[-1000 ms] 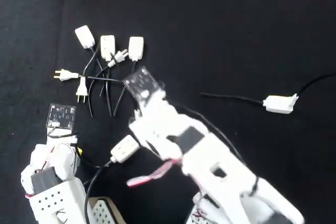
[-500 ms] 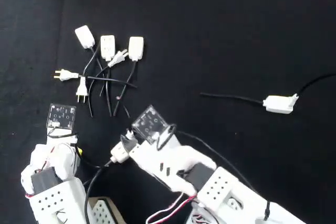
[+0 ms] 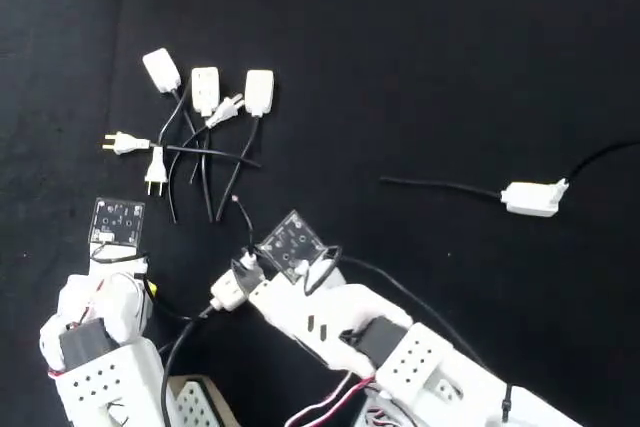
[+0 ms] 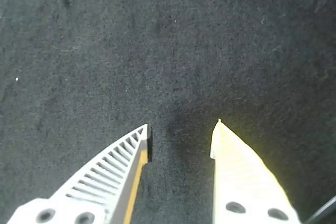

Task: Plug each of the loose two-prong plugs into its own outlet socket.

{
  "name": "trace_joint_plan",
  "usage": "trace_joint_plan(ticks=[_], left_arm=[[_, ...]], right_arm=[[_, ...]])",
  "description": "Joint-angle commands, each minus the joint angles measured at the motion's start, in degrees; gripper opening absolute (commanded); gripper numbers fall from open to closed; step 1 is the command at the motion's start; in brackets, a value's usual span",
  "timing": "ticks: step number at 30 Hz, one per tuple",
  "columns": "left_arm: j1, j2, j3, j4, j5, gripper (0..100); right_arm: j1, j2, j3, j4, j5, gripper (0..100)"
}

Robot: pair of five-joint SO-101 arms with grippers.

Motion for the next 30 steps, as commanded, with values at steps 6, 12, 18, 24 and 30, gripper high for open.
trace_joint_plan(ticks=[6,12,18,24,30], left_arm=[[0.3,-0.4,-0.1,-0.8,-0.4,20],[0.4,-0.4,-0.1,-0.8,-0.5,20],[0.4,-0.4,-0.1,-0.8,-0.6,20],[0.4,-0.4,-0.1,-0.8,-0.6,20],[0.3,-0.4,-0.1,-0.8,-0.6,20]], right_arm=[[-0.7,6.7,-0.9,-7.6,-0.2,1.1],[-0.4,23.1,-9.2,-8.8,-2.9,1.1],[-0.5,27.2,-11.6,-8.8,-2.8,1.1],[0.0,25.4,-10.4,-8.8,-2.6,1.1],[1.8,25.4,-10.2,-8.7,-0.6,1.1]])
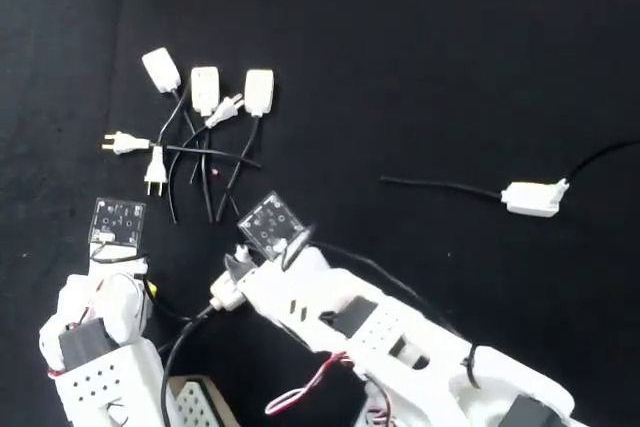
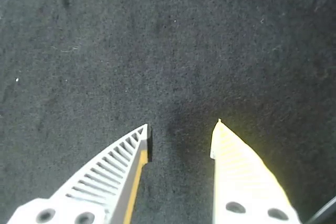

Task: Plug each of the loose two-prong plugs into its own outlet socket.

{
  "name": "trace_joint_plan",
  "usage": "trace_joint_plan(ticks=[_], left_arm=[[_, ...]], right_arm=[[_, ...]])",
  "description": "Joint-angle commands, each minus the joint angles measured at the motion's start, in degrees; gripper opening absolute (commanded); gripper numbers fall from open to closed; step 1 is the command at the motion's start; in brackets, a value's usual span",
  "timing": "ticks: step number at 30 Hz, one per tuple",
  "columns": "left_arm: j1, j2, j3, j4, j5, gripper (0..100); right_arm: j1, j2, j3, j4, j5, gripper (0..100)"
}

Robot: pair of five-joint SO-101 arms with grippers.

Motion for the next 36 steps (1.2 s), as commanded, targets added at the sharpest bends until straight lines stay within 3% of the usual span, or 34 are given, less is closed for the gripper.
trace_joint_plan(ticks=[1,19,25,36], left_arm=[[0.3,-0.4,-0.1,-0.8,-0.4,20],[0.4,-0.4,-0.1,-0.8,-0.4,20],[0.4,-0.4,-0.1,-0.8,-0.4,20],[0.5,-0.4,-0.1,-0.8,-0.4,20]], right_arm=[[1.0,-0.5,-0.4,-0.2,0.9,1.1],[-1.4,-0.7,1.5,-0.2,4.4,1.4],[-1.8,-0.7,1.6,-0.2,4.4,12.5],[-1.6,-0.8,1.5,-0.2,4.3,12.7]])
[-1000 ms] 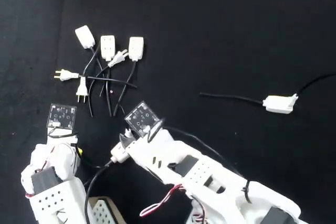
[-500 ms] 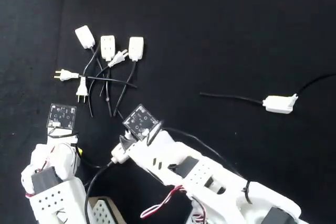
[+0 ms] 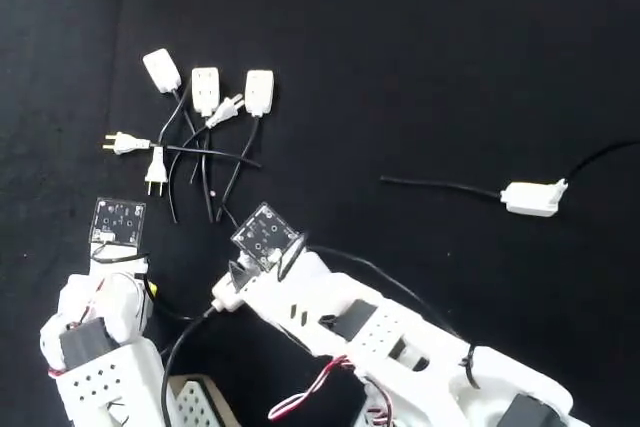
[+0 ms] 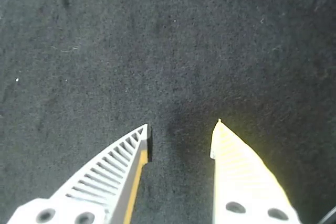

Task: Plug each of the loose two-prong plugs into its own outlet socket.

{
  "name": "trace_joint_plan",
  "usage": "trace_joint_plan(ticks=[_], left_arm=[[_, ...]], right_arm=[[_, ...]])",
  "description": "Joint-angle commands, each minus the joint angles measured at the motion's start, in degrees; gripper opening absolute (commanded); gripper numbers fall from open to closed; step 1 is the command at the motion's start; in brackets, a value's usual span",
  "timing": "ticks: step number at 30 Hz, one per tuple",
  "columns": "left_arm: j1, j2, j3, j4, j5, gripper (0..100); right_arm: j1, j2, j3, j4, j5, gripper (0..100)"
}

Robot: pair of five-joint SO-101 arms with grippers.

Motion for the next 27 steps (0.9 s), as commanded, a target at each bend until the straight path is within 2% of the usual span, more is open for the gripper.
trace_joint_plan(ticks=[1,11,15,18,27], left_arm=[[0.5,-0.4,-0.1,-0.8,-0.4,20],[0.5,-0.4,-0.1,-0.8,-0.4,20],[0.5,-0.4,-0.1,-0.8,-0.4,20],[0.5,-0.4,-0.1,-0.8,-0.4,20],[0.7,-0.4,-0.1,-0.8,-0.4,20]], right_arm=[[-0.4,-0.8,0.2,-0.2,0.4,12.7],[-0.4,-3.5,0.5,-0.1,0.1,13.8],[-0.4,-9.1,-0.4,8.9,0.1,19.4],[-0.4,-14.4,-0.7,14.2,0.1,19.9],[-0.4,-23.9,2.3,15.3,0.0,19.8]])
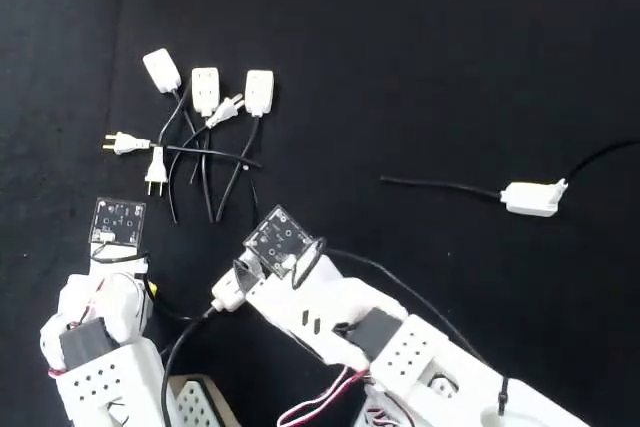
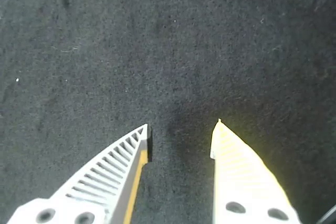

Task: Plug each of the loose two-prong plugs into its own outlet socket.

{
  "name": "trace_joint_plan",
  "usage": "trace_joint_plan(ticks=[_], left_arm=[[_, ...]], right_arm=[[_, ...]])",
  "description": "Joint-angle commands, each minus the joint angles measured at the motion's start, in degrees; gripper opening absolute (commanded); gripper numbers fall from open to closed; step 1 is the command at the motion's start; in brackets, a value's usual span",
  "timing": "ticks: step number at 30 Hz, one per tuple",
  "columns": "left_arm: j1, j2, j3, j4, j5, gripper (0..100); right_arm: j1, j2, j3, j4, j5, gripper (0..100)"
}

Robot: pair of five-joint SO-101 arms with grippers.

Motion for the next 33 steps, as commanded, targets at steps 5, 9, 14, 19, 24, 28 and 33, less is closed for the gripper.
trace_joint_plan(ticks=[5,9,14,19,24,28,33], left_arm=[[0.7,-0.4,-0.1,-0.8,-0.4,20],[0.7,-0.4,-0.1,-0.8,-0.4,20],[0.7,-0.4,-0.1,-0.8,-0.4,20],[0.7,-0.4,-0.1,-0.8,-0.4,20],[0.6,-0.4,-0.1,-0.8,-0.4,20],[0.7,-0.4,-0.1,-0.8,-0.4,20],[0.7,-0.4,-0.1,-0.8,-0.4,20]], right_arm=[[-0.5,-1.6,-0.7,0.3,0.0,18.5],[-0.5,-1.6,-0.8,0.3,0.0,4.9],[-0.5,-0.9,-1.7,2.8,0.2,1.1],[-0.6,2.3,-3.3,4.1,0.2,1.1],[-0.5,10.2,-6.5,4.0,0.2,1.1],[-0.4,20.0,-10.4,1.3,0.2,1.1],[2.9,25.1,-15.9,5.2,0.3,1.1]])
